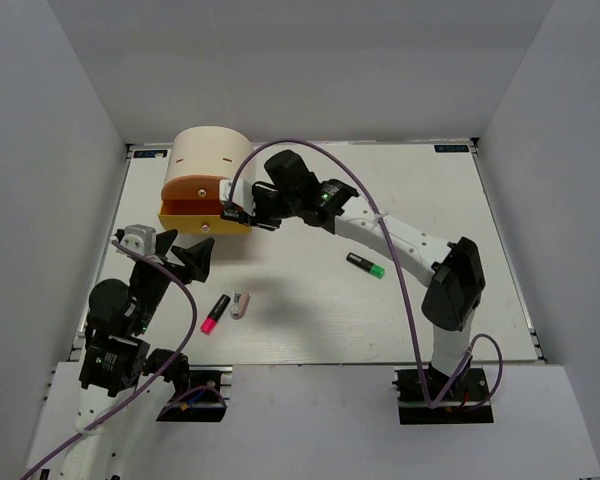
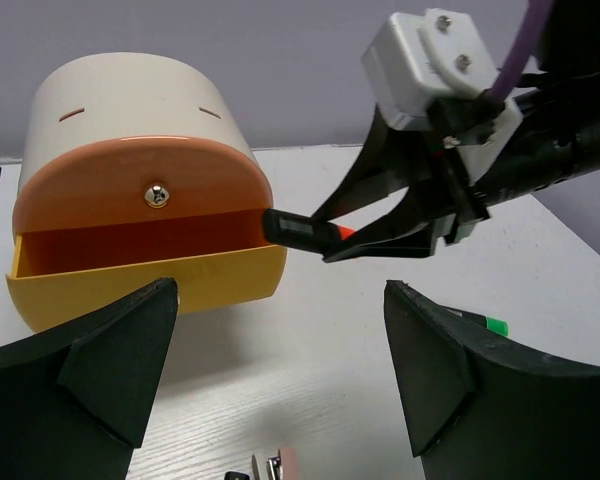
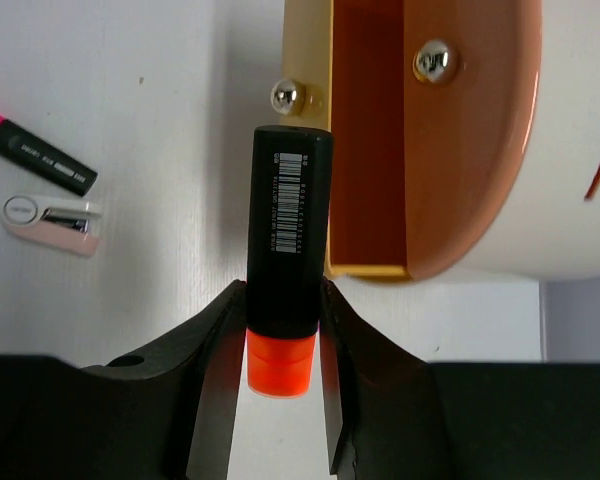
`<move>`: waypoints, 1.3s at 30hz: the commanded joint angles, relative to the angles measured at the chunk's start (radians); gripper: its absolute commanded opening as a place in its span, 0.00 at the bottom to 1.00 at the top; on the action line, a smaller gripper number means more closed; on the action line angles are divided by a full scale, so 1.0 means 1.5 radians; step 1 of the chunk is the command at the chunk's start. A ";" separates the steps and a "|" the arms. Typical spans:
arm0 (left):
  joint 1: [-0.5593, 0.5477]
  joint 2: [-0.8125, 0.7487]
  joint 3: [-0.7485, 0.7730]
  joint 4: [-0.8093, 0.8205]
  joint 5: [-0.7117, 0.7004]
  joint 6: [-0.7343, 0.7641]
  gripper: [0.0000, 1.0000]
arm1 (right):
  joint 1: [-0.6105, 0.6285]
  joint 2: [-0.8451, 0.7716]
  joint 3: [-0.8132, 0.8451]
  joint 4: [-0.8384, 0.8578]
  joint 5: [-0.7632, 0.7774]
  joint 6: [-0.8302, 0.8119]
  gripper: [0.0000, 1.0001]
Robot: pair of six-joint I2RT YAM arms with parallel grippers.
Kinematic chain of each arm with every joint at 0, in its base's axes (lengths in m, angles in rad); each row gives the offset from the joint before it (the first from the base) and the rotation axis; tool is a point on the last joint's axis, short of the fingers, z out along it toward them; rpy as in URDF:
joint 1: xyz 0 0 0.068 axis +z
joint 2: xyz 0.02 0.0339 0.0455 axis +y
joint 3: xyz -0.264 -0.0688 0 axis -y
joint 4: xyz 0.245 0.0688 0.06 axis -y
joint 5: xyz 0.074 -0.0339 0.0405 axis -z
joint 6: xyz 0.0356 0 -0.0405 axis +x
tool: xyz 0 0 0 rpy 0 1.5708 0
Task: Sort the stationery into containers
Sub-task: Place the pen in the storage box.
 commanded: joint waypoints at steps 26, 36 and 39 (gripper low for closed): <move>0.010 0.011 -0.008 0.011 -0.006 0.001 0.93 | 0.013 0.189 0.166 0.188 0.046 -0.084 0.29; 0.010 0.024 -0.008 0.011 0.001 0.001 0.93 | 0.016 0.135 0.145 0.169 0.044 -0.048 0.51; 0.010 0.024 -0.014 0.011 0.001 0.001 0.93 | 0.015 0.116 0.134 0.167 0.045 -0.042 0.52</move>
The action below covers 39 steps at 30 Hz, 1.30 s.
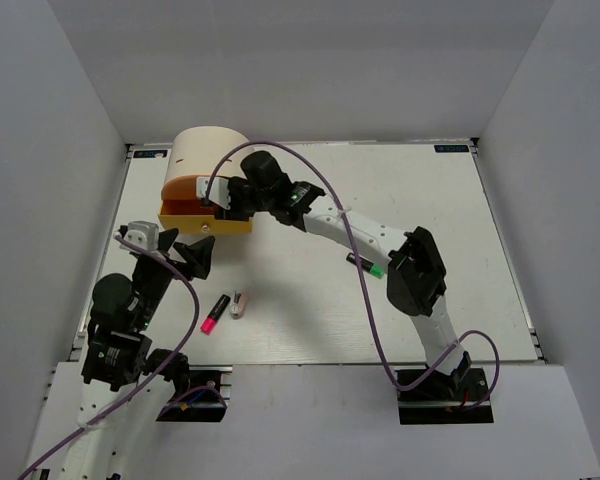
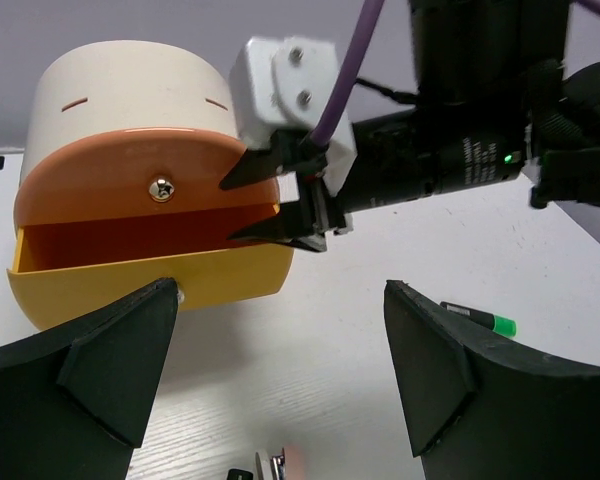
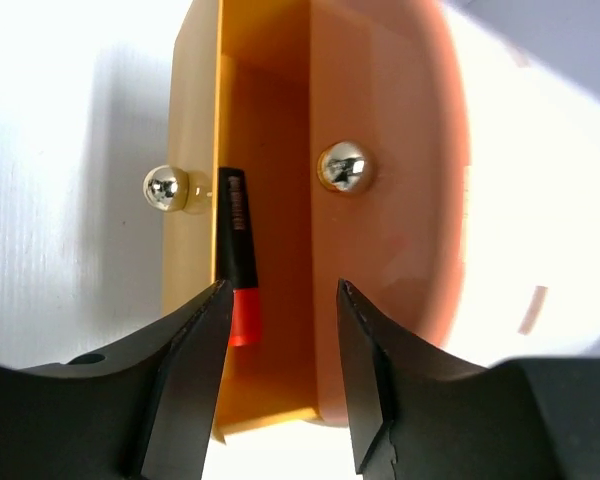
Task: Sort the stationery into containers
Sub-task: Place the pen in the storage box, then pick up the pen from the center of the board.
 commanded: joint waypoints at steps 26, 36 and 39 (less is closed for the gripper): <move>-0.010 0.325 0.060 -0.098 0.094 0.001 0.63 | -0.169 -0.486 -0.523 -0.212 0.169 0.233 0.46; -0.047 0.487 0.190 -0.328 0.009 -0.069 0.64 | -0.249 -0.572 -0.645 -0.134 0.042 0.260 0.58; -0.047 0.479 0.172 -0.370 -0.004 -0.145 0.64 | -0.266 -0.589 -0.670 -0.109 0.000 0.263 0.58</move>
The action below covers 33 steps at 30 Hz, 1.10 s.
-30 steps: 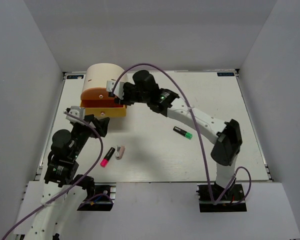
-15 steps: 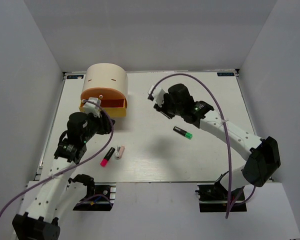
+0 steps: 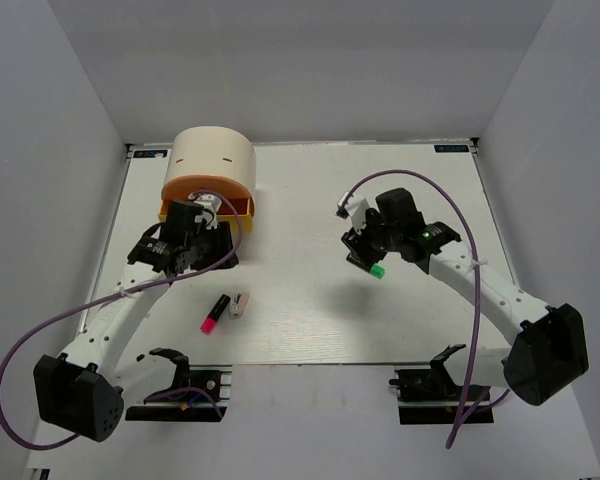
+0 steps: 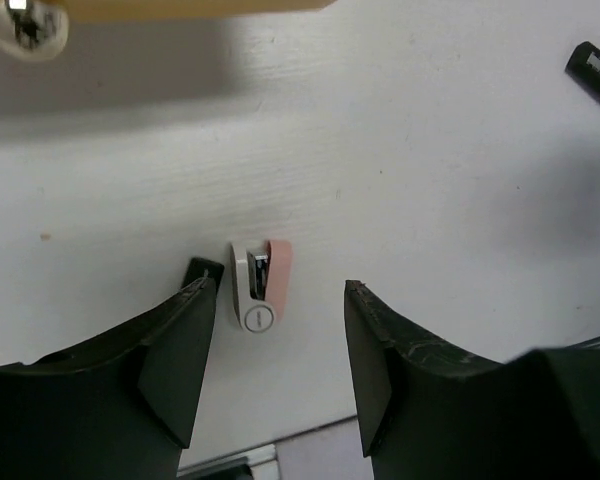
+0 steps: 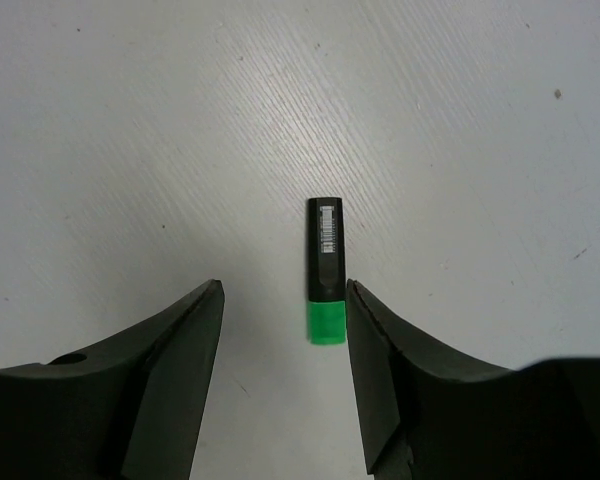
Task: Sort the stationery into containers
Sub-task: Pick up the pen from the center of the board.
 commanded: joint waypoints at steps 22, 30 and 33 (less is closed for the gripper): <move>-0.009 -0.185 -0.228 -0.182 -0.174 -0.774 0.62 | -0.048 -0.103 -0.076 0.074 -0.194 0.009 0.57; -0.009 -0.235 -0.250 -0.209 -0.224 -0.853 0.67 | -0.049 -0.104 -0.076 0.089 -0.218 0.013 0.57; -0.009 -0.195 -0.263 -0.179 -0.200 -0.860 0.68 | -0.049 -0.105 -0.076 0.089 -0.223 0.013 0.57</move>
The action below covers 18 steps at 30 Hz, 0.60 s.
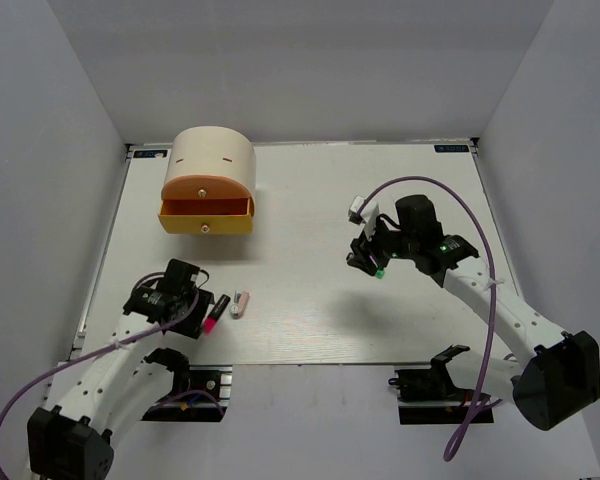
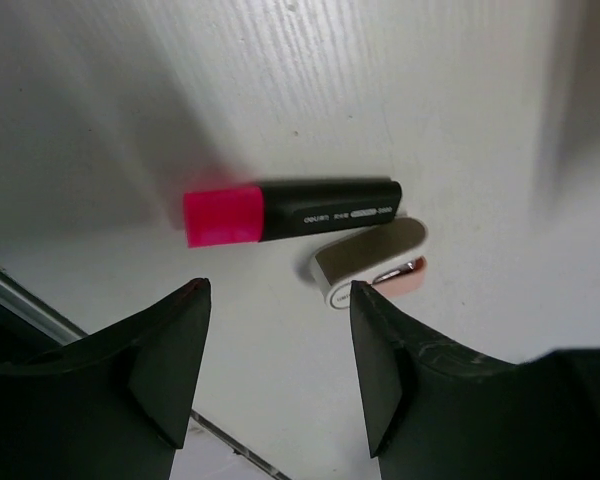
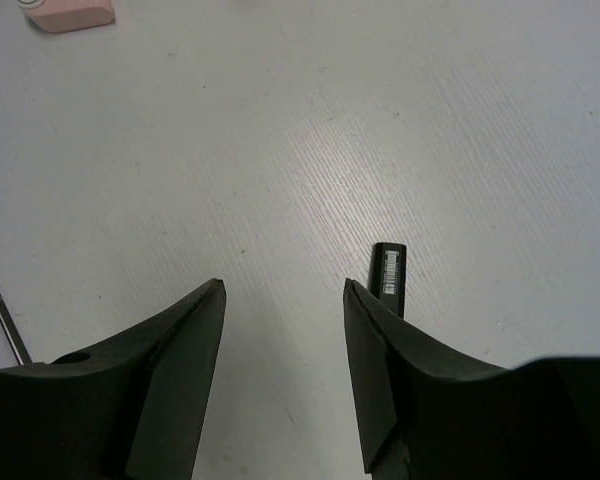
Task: Sort the stationery into containers
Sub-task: Pick up the pen from the center of the board.
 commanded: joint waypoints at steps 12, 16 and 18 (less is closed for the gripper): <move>-0.001 0.162 -0.018 0.099 0.016 -0.050 0.68 | -0.015 -0.038 -0.025 0.041 -0.043 0.000 0.57; -0.001 0.193 -0.011 0.114 0.000 -0.063 0.69 | -0.021 -0.042 -0.030 0.043 -0.050 -0.002 0.57; -0.001 0.213 -0.004 0.114 -0.008 -0.071 0.69 | -0.022 -0.042 -0.033 0.044 -0.056 -0.005 0.57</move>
